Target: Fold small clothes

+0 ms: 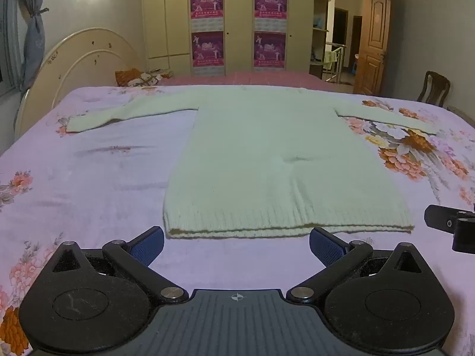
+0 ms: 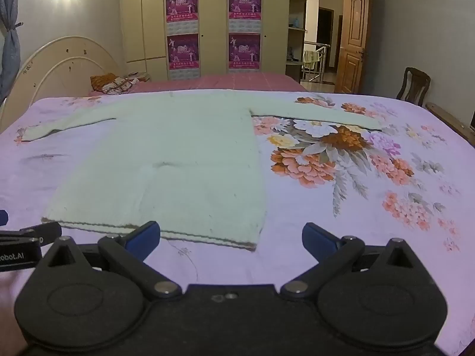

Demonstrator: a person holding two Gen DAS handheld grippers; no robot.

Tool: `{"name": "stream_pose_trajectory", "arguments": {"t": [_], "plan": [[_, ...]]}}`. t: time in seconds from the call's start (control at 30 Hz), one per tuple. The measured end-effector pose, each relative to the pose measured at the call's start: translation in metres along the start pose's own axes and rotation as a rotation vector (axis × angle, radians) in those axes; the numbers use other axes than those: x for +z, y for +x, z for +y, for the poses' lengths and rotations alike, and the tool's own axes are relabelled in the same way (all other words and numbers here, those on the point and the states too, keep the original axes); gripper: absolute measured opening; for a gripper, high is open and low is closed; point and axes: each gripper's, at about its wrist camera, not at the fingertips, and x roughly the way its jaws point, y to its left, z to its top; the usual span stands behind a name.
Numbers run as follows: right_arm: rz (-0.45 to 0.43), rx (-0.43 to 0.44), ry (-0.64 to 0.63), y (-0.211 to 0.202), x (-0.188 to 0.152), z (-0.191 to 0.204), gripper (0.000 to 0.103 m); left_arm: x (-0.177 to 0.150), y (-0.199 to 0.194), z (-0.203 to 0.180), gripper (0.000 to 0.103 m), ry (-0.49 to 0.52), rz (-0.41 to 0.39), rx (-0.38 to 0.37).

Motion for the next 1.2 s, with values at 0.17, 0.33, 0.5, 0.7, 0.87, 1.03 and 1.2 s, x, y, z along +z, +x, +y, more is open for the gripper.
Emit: {"name": "stream_pose_trajectory", "arguments": {"t": [0.17,0.33,0.5,0.7,0.87,1.03,1.2], "plan": [[-0.001,0.006,-0.012,0.0017,-0.0003,0.0018,0.102,0.0009,0.0033,0.0040,0.103,-0.001,-0.001,0.004],[0.005,0.006,-0.003,0.0070,-0.0012,-0.0018,0.102,0.0005,0.0027,0.0022,0.103,0.006,-0.009,0.011],[0.006,0.001,-0.009,0.0056,-0.0010,0.0003,0.102,-0.0003,0.0041,0.0029,0.103,0.004,-0.011,0.008],[0.009,-0.009,-0.010,0.0062,-0.0018,0.0029,0.102,-0.0007,0.0048,0.0043,0.103,0.006,-0.011,0.005],[0.011,-0.008,-0.009,0.0072,-0.0033,0.0014,0.102,0.0006,0.0044,0.0045,0.103,0.008,-0.010,0.004],[0.010,-0.010,-0.009,0.0072,-0.0034,0.0020,0.102,0.0016,0.0027,0.0040,0.103,0.010,-0.014,0.003],[0.011,-0.013,-0.009,0.0067,-0.0005,0.0025,0.102,0.0031,0.0010,0.0042,0.103,0.013,-0.018,0.003]]}}
